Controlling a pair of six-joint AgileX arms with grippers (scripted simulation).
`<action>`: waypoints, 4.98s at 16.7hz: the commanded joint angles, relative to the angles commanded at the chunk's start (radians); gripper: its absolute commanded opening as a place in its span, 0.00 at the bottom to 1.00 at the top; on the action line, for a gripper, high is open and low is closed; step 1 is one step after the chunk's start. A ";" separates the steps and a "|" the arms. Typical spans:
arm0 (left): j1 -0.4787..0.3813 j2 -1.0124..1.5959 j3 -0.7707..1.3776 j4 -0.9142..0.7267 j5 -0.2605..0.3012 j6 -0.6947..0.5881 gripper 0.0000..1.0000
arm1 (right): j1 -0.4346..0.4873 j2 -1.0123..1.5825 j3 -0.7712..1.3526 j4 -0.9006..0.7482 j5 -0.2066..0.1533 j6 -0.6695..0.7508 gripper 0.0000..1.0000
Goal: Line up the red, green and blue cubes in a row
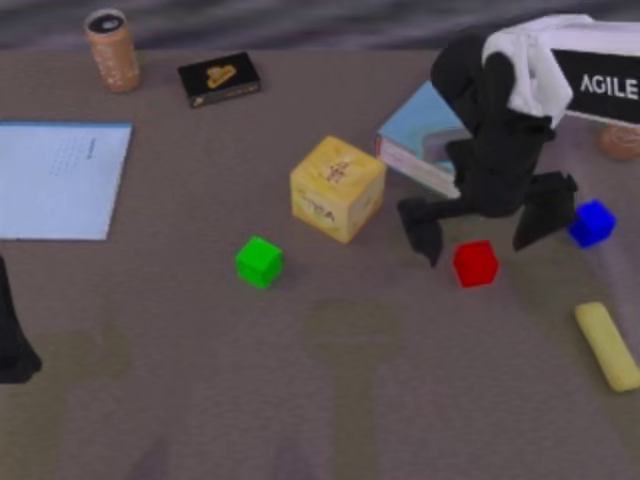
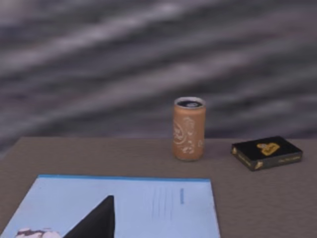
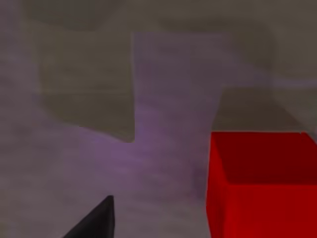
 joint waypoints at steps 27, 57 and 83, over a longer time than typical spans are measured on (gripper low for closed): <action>0.000 0.000 0.000 0.000 0.000 0.000 1.00 | 0.002 0.060 -0.078 0.135 0.001 0.003 0.00; 0.000 0.000 0.000 0.000 0.000 0.000 1.00 | 0.494 0.040 0.304 -0.261 0.030 0.701 0.00; 0.000 0.000 0.000 0.000 0.000 0.000 1.00 | 0.590 0.095 0.152 -0.040 0.036 0.815 0.38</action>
